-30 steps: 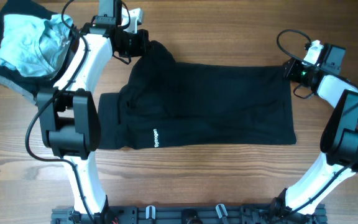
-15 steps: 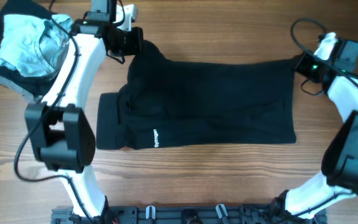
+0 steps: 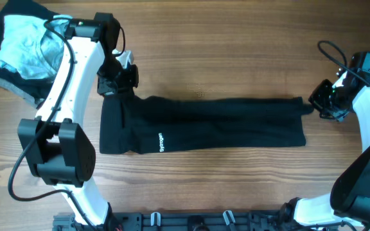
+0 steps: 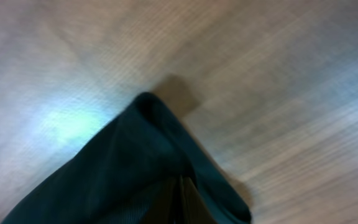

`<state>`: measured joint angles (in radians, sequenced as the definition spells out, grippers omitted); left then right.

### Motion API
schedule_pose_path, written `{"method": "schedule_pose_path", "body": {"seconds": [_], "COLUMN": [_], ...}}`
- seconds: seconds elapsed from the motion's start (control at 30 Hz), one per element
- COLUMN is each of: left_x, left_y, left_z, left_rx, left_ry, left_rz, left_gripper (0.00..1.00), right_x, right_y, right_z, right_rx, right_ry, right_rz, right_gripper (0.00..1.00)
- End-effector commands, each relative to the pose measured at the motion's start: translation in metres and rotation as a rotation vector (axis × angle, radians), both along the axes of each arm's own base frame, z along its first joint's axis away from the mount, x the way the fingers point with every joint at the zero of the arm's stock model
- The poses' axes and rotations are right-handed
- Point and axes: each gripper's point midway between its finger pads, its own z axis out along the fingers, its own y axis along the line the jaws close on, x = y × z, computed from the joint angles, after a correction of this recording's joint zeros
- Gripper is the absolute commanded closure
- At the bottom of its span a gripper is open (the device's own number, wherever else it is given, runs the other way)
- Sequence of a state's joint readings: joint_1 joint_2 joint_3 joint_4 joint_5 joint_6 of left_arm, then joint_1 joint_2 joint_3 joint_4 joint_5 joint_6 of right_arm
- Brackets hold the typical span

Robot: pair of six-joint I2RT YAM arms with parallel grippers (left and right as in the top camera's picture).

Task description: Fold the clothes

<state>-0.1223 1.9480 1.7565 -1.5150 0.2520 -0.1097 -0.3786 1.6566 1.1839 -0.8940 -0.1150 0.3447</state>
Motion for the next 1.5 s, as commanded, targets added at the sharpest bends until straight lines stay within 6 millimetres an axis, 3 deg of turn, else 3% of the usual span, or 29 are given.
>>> {"method": "schedule_pose_path", "body": {"seconds": [0.0,0.1,0.13,0.17,0.2,0.23,0.27,0.3,0.37,0.47,0.53,0.63,0.73,0.77,0.8,0.83,0.87,1.0,1.1,1.2,1.27,1.33,1.4,1.47], "left_x": [-0.023,-0.049,-0.059,-0.07,-0.08,-0.085,-0.084,-0.08,-0.075,-0.077,-0.08,-0.07,-0.054,-0.047,-0.043,-0.04,-0.04,-0.04,-0.044,-0.046,-0.046,-0.047,-0.048,-0.048], "left_y": [0.009,0.013,0.014,0.015,0.015,0.015,0.015,0.017,0.022,0.031,0.035,0.033,0.032,0.032,0.032,0.032,0.032,0.032,0.032,0.032,0.032,0.032,0.032,0.032], "left_z": [-0.017,-0.05,-0.059,-0.07,-0.077,-0.078,-0.078,-0.079,-0.08,-0.075,-0.066,-0.04,-0.002,0.015,0.026,0.039,0.049,0.081,0.094,0.099,0.099,0.099,0.099,0.098], "left_rx": [0.037,0.059,0.06,0.068,0.065,0.067,0.067,0.064,0.058,0.05,0.036,-0.014,-0.029,-0.036,-0.039,-0.044,-0.047,-0.057,-0.061,-0.062,-0.062,-0.062,-0.062,-0.062], "left_ry": [0.074,0.167,0.202,0.237,0.27,0.287,0.281,0.269,0.252,0.272,0.262,0.15,-0.024,-0.112,-0.17,-0.233,-0.278,-0.426,-0.483,-0.5,-0.5,-0.497,-0.495,-0.492], "left_rz": [-0.012,0.006,0.012,0.023,0.024,0.023,0.023,0.028,0.049,0.089,0.101,0.114,0.114,0.113,0.111,0.111,0.11,0.107,0.106,0.105,0.105,0.105,0.105,0.105], "left_gripper": [0.95,0.92,0.87,0.75,0.63,0.4,0.31,0.26,0.26,0.31,0.34,0.34,0.33,0.32,0.3,0.29,0.28,0.24,0.22,0.22,0.22,0.21,0.22,0.21], "right_x": [-0.016,-0.024,-0.026,-0.026,-0.026,-0.024,-0.021,-0.018,-0.015,-0.009,-0.006,-0.025,-0.028,-0.031,-0.032,-0.031,-0.03,-0.005,0.02,0.026,0.022,0.02,0.02,0.026], "right_y": [-0.013,-0.013,-0.014,-0.014,-0.014,-0.015,-0.016,-0.017,-0.016,-0.001,0.025,0.037,0.065,0.066,0.067,0.067,0.066,0.045,0.014,0.013,0.034,0.055,0.087,0.131], "right_z": [0.002,0.001,0.0,0.0,0.0,0.001,0.001,0.0,-0.008,-0.033,-0.053,-0.082,-0.085,-0.086,-0.087,-0.086,-0.084,-0.052,0.003,0.05,0.063,0.056,0.046,0.039], "right_rx": [-0.074,-0.08,-0.088,-0.088,-0.089,-0.093,-0.1,-0.108,-0.11,-0.019,0.129,0.225,0.374,0.381,0.385,0.388,0.384,0.312,0.166,0.089,0.087,0.093,0.127,0.146], "right_ry": [0.064,0.099,0.109,0.11,0.107,0.1,0.089,0.078,0.077,0.089,0.076,0.19,0.142,0.15,0.153,0.146,0.14,0.028,-0.099,-0.186,-0.195,-0.153,-0.11,-0.099], "right_rz": [-0.042,-0.045,-0.045,-0.044,-0.041,-0.037,-0.018,0.001,0.064,0.197,0.322,0.34,0.415,0.413,0.41,0.409,0.408,0.361,0.287,0.308,0.359,0.416,0.481,0.576], "right_gripper": [0.96,0.96,0.96,0.96,0.85,0.67,0.5,0.39,0.23,0.2,0.19,0.18,0.21,0.31,0.56,0.91,0.96,0.96,0.96,0.96,0.96,0.96,0.96,0.95]}}
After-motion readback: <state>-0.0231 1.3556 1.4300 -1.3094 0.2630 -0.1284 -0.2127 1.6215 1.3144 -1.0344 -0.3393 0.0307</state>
